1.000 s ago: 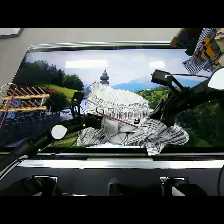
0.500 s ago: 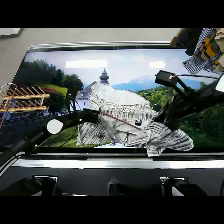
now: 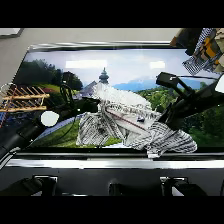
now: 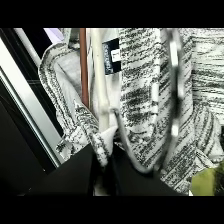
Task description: Fold the clothes and pants, and hang the long-sleeved shirts on hangers.
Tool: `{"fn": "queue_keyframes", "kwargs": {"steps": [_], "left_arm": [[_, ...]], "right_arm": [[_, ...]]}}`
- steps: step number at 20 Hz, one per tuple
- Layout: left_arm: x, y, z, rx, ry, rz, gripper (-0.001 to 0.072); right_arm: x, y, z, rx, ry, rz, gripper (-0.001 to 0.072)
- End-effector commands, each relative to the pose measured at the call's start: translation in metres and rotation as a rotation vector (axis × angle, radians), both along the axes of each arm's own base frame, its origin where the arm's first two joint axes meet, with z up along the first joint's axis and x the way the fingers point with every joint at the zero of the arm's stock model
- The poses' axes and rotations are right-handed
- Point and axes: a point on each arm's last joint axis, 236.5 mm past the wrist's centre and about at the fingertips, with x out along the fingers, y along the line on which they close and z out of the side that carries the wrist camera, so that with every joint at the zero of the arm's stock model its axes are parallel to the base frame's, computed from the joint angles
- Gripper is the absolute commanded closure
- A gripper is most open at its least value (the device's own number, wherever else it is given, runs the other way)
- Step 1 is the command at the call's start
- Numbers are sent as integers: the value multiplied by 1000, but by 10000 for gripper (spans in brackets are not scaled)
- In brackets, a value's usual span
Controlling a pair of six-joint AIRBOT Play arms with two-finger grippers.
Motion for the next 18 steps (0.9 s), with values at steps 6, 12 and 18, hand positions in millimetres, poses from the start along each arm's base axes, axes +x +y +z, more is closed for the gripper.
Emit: {"fn": "queue_keyframes", "kwargs": {"steps": [6,12,18], "left_arm": [[1,-4,16,-11,-19,-15,681],[9,-8,46,-39,-76,-14,681],[18,-13,96,-86,-164,-16,681]], "right_arm": [[-6,-16,-7,-70,41,-28,683],[-13,-16,-7,-71,72,-28,683],[3,-14,-11,-62,38,-47,684]]}}
